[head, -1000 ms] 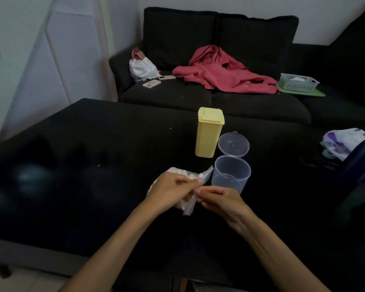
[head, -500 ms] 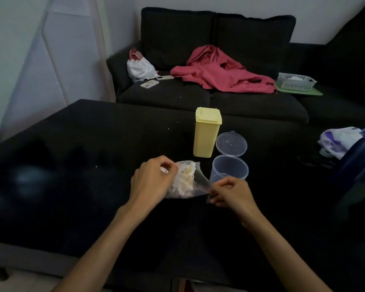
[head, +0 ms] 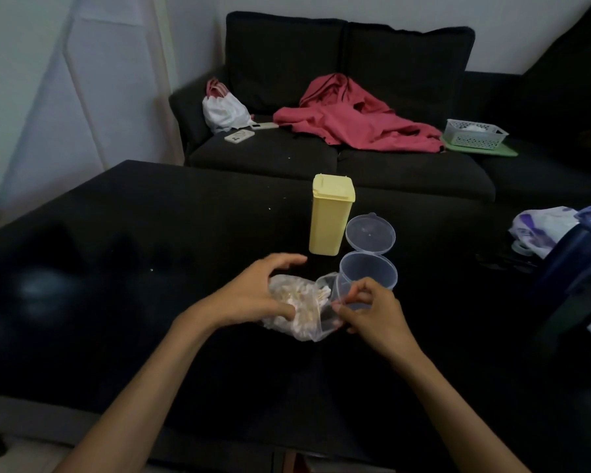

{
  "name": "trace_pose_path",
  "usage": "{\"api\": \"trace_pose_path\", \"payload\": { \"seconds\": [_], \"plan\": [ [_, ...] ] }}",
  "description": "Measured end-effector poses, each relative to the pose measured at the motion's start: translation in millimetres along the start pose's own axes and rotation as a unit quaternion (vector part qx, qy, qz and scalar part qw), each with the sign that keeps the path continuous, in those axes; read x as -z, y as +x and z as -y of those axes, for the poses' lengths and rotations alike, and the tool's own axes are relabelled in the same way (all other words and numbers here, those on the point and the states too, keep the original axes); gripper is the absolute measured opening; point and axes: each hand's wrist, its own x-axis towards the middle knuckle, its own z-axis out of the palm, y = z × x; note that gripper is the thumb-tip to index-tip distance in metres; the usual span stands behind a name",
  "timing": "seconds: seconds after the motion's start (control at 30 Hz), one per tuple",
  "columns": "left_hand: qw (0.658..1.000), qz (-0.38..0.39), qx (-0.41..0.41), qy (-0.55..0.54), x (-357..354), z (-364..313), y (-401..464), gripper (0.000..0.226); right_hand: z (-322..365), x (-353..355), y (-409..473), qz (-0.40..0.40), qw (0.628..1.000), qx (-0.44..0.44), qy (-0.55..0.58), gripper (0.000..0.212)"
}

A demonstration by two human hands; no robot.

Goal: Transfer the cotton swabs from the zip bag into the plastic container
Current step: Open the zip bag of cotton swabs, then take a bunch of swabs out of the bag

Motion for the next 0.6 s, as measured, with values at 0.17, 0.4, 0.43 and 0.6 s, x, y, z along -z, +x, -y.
{"api": "trace_pose_path", "payload": {
  "seconds": [0.17,0.4,0.43,0.6],
  "plan": [
    [0.979,0.036,0.031,0.201,-5,21,5,0.107,-2,3,0,0.035,0.998,0.012,-0.044,0.019],
    [0.925,-0.02,0.044,0.378,-7,17,-13,0.112,-5,11,-2,0.03,0.968,0.048,-0.243,0.016],
    [0.923,-0.012,0.044,0.383,-8,18,-16,0.109,-3,12,-2,0.033,0.968,0.05,-0.245,0.013],
    [0.951,0.036,0.052,0.302,-5,21,-24,0.093,2,1,1,0.143,0.982,-0.032,-0.121,0.013]
  ]
}}
